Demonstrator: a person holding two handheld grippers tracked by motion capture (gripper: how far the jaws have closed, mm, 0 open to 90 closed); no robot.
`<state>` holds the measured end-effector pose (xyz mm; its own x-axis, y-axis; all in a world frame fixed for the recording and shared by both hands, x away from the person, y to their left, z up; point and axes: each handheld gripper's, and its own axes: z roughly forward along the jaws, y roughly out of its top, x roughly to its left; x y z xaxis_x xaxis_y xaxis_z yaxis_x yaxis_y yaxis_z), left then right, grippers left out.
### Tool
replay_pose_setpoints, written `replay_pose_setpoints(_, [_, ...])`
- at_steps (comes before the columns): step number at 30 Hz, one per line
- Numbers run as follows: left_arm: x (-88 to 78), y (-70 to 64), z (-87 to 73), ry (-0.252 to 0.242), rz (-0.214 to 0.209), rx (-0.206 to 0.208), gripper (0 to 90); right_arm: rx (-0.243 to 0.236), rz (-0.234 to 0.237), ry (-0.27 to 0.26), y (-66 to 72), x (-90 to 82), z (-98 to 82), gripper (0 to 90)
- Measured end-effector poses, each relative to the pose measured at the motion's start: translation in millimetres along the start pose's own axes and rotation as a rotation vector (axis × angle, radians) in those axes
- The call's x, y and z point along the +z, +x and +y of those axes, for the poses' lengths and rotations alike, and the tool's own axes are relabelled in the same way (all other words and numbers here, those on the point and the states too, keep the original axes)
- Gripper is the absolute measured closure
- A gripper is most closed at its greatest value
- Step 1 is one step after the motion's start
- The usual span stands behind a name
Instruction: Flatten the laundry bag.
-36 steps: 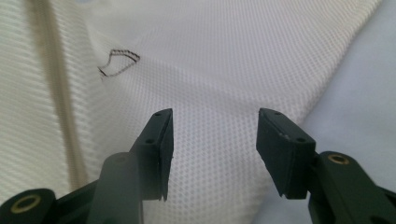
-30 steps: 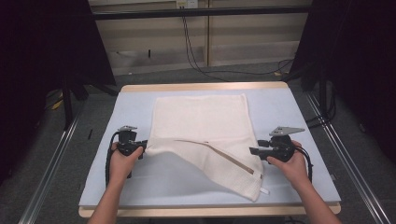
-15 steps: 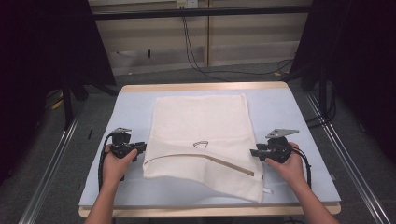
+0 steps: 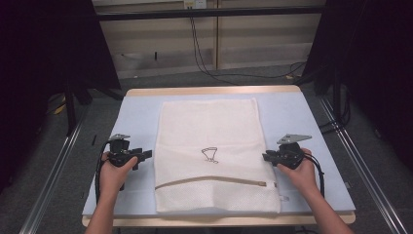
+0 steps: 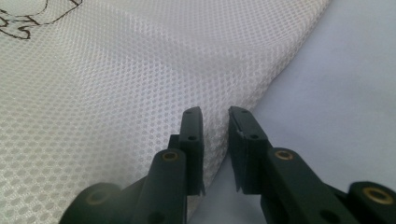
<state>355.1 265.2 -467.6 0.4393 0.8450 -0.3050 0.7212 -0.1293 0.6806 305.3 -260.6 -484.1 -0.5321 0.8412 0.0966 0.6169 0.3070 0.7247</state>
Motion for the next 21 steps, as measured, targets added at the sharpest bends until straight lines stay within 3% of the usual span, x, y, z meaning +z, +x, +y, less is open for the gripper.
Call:
replay_pose_setpoints(1, [2.4,-5.2,0.0,0.000,-0.033,-0.009,42.1,0.000,0.002,0.004,0.2,-0.2,0.4,79.9])
replay_pose_setpoints(5, [11.2,-14.1,-3.5,-0.012,-0.080,-0.041,35.1,0.000,0.003,0.003,0.4,-0.6,0.5,83.7])
replay_pose_setpoints(6, [12.4,-15.2,-4.0,-0.006,-0.083,-0.032,34.0,-0.001,0.003,0.002,0.4,-0.7,0.5,84.4])
replay_pose_setpoints(17, [18.3,-26.5,-10.2,0.034,-0.057,0.006,31.9,-0.013,-0.016,0.008,3.9,-1.0,1.5,87.1])
replay_pose_setpoints(19, [17.7,-30.9,-11.4,0.046,-0.062,0.006,37.1,-0.011,-0.017,0.010,4.1,-1.1,1.6,87.1])
replay_pose_setpoints(21, [17.7,-35.2,-11.7,0.066,-0.056,0.036,42.0,-0.014,-0.017,0.011,4.4,-0.9,1.8,87.2])
